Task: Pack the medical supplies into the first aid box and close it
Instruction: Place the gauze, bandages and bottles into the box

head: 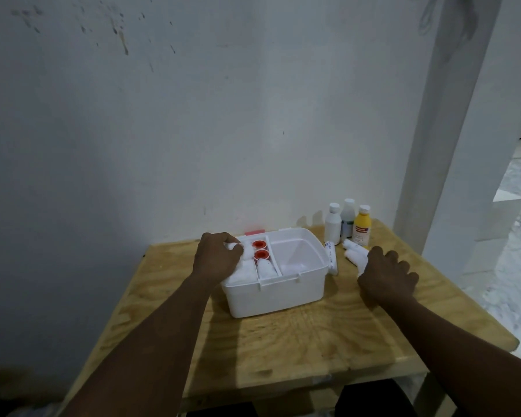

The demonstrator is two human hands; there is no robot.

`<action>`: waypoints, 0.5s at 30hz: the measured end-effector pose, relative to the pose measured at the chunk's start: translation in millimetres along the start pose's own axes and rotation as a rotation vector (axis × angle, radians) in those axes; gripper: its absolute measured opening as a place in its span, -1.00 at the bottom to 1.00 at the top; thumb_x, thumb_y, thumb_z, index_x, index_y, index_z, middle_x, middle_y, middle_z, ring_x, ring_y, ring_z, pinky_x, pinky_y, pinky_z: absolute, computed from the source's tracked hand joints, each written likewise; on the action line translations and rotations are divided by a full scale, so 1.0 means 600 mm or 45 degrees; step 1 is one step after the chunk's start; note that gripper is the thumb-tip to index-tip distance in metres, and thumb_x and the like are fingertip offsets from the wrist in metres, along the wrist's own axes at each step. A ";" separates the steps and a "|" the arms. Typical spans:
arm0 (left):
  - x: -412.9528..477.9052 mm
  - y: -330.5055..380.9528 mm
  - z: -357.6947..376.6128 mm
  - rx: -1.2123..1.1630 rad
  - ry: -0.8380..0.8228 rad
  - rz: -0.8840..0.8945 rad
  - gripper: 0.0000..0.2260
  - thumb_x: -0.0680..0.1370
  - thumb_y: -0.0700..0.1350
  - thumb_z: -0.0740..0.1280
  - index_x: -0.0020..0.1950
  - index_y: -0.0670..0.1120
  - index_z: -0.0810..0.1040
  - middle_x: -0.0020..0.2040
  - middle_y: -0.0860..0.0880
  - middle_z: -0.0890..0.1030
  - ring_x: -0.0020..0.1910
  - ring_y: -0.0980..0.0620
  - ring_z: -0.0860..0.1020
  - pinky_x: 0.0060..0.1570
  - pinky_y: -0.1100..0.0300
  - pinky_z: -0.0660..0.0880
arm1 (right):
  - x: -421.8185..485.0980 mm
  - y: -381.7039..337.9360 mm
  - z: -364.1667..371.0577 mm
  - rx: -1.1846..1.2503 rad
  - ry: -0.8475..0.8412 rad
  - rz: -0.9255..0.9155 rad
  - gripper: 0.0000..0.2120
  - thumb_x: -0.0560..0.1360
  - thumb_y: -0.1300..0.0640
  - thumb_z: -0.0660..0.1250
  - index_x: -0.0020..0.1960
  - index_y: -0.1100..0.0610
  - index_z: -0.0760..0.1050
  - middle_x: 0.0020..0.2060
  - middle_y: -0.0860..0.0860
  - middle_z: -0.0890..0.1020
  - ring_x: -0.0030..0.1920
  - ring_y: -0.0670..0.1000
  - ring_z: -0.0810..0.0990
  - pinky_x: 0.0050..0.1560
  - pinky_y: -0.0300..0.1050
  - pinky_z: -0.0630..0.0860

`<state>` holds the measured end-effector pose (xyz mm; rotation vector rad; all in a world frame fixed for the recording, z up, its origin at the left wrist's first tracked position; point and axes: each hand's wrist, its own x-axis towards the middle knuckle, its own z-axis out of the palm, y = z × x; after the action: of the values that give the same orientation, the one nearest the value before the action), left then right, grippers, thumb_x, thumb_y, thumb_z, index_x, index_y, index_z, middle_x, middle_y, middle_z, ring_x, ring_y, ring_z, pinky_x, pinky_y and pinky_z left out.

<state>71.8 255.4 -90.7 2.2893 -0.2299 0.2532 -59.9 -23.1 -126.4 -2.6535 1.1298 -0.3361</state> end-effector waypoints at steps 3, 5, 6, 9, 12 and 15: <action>-0.001 0.000 -0.002 -0.011 -0.003 0.008 -0.84 0.56 -0.10 0.41 0.07 -0.11 0.72 0.19 -0.10 0.65 0.00 0.07 0.50 -0.02 0.20 0.40 | -0.003 0.000 0.006 -0.025 0.119 -0.090 -0.56 0.48 0.11 0.33 0.32 0.12 0.31 0.15 0.16 0.46 0.13 0.21 0.49 0.08 0.12 0.42; -0.004 0.003 -0.006 -0.050 -0.002 -0.005 -0.82 0.59 -0.11 0.37 0.10 -0.13 0.72 0.18 -0.07 0.67 0.04 0.05 0.51 0.03 0.20 0.41 | -0.001 -0.004 0.006 0.025 0.170 -0.154 -0.59 0.49 0.14 0.31 0.30 0.13 0.34 0.11 0.16 0.48 0.08 0.19 0.52 0.02 0.08 0.42; -0.005 0.005 -0.008 -0.088 -0.005 -0.027 -0.80 0.61 -0.12 0.33 0.12 -0.13 0.71 0.17 -0.06 0.67 0.06 0.02 0.53 0.07 0.18 0.44 | -0.001 -0.009 0.002 0.066 0.194 -0.182 -0.63 0.49 0.15 0.30 0.28 0.13 0.36 0.10 0.15 0.50 0.06 0.19 0.53 0.02 0.09 0.43; -0.005 0.006 -0.019 -0.241 -0.058 -0.111 -0.75 0.64 -0.19 0.19 0.07 -0.07 0.68 0.09 -0.02 0.64 0.03 0.00 0.54 0.10 0.14 0.49 | 0.002 -0.037 -0.017 0.331 0.282 -0.258 -0.74 0.50 0.17 0.29 0.18 0.13 0.45 0.05 0.15 0.56 0.01 0.18 0.56 0.02 0.09 0.50; -0.001 -0.001 -0.034 -0.386 -0.099 -0.183 -0.74 0.63 -0.20 0.17 0.03 -0.03 0.66 0.06 0.03 0.61 0.04 0.01 0.54 0.05 0.11 0.52 | -0.002 -0.083 -0.054 0.711 0.416 -0.362 -0.77 0.48 0.22 0.29 0.14 0.15 0.49 0.05 0.13 0.62 0.05 0.17 0.58 0.04 0.06 0.51; 0.002 -0.007 -0.048 -0.517 -0.132 -0.281 -0.78 0.61 -0.22 0.22 0.11 -0.05 0.63 0.11 -0.01 0.59 0.10 -0.06 0.55 -0.02 0.07 0.59 | -0.026 -0.143 -0.101 1.032 0.419 -0.455 -0.74 0.48 0.21 0.36 0.16 0.14 0.48 -0.03 0.05 0.63 -0.06 0.04 0.60 -0.13 -0.23 0.47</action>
<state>70.9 279.5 -74.9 1.9052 -0.0707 -0.0268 -31.0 38.6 -44.9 -2.0690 0.4131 -1.0667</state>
